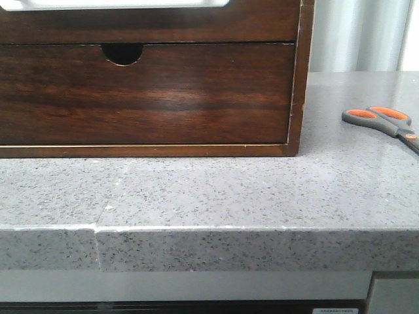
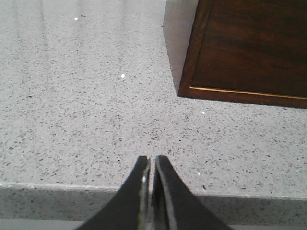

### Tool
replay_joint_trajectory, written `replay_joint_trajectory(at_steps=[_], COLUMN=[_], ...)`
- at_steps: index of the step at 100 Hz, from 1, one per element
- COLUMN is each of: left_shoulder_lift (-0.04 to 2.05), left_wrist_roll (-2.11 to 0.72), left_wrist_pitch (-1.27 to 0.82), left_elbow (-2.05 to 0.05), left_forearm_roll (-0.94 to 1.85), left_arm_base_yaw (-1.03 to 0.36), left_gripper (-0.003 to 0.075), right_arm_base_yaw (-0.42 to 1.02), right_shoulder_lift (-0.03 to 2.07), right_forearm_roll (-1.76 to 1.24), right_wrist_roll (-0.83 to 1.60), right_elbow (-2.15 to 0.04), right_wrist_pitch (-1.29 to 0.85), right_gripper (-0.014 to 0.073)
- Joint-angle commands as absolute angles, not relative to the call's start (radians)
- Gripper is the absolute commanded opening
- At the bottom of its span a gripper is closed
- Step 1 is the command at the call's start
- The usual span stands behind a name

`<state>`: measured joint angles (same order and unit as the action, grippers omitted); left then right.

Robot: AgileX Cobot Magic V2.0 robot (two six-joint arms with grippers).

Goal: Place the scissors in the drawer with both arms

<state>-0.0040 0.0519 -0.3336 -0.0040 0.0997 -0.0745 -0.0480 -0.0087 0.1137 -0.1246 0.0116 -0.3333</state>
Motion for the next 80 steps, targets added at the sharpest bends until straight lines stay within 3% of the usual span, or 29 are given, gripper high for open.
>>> replay_joint_trajectory(at_steps=[1,80], left_shoulder_lift=[-0.038,-0.038], left_wrist_roll=[0.062,0.062], left_wrist_pitch=[-0.293,-0.270], left_elbow=[0.016,0.016], left_forearm_roll=[0.112,0.086], left_arm_base_yaw=[-0.073,-0.073], left_gripper=[-0.0020,-0.0020], right_arm_base_yaw=[-0.052,-0.052], right_shoulder_lift=[-0.035,-0.035], right_forearm_roll=[0.116,0.137], right_wrist_roll=[-0.119,-0.119], right_elbow=[0.043,0.043], right_wrist_pitch=[-0.312,-0.293], right_gripper=[-0.0046,-0.0046])
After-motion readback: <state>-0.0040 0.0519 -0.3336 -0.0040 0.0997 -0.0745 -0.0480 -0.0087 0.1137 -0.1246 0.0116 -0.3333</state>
